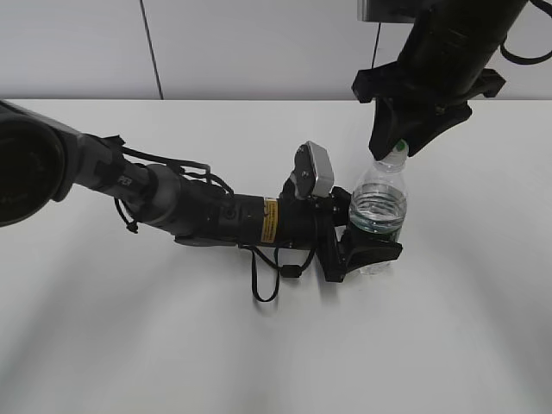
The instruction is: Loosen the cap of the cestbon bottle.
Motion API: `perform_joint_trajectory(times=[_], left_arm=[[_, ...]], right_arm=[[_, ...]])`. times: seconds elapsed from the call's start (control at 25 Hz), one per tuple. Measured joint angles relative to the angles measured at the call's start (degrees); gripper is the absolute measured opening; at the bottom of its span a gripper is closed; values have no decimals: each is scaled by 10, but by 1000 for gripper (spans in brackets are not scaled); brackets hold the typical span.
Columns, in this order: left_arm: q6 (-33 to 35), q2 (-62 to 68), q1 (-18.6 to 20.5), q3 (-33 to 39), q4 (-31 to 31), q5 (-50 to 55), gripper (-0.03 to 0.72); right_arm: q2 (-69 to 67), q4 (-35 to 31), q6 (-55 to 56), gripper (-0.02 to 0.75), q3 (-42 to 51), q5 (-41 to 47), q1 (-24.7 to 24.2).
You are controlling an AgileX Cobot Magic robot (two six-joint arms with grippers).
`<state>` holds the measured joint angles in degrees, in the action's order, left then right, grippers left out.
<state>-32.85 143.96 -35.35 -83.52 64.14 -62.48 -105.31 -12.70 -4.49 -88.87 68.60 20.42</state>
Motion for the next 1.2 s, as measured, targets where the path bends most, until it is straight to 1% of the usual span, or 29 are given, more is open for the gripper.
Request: perform_joint_trajectory(times=[0.16, 0.4, 0.52, 0.6, 0.8, 0.84, 0.96, 1.04, 1.2], left_arm=[[0, 0, 0, 0, 0, 0, 501], [0, 0, 0, 0, 0, 1, 501], [0, 0, 0, 0, 0, 1, 501], [-1, 0, 0, 0, 0, 1, 501], [0, 0, 0, 0, 0, 0, 501], [0, 0, 0, 0, 0, 1, 501], [0, 0, 0, 0, 0, 1, 501], [0, 0, 0, 0, 0, 1, 501], [0, 0, 0, 0, 0, 1, 501]], right_arm=[[0, 11, -99, 296, 0, 1, 0], [0, 16, -355, 296, -1, 1, 0], [0, 15, -399, 297, -1, 2, 0], [0, 17, -401, 329, -1, 2, 0], [-1, 35, -365, 557, 0, 6, -1], [-1, 35, -351, 589, 0, 6, -1], [-1, 29, -287, 627, 0, 8, -1], [-1, 18, -224, 632, 0, 8, -1], [-1, -19, -136, 630, 0, 8, -1]])
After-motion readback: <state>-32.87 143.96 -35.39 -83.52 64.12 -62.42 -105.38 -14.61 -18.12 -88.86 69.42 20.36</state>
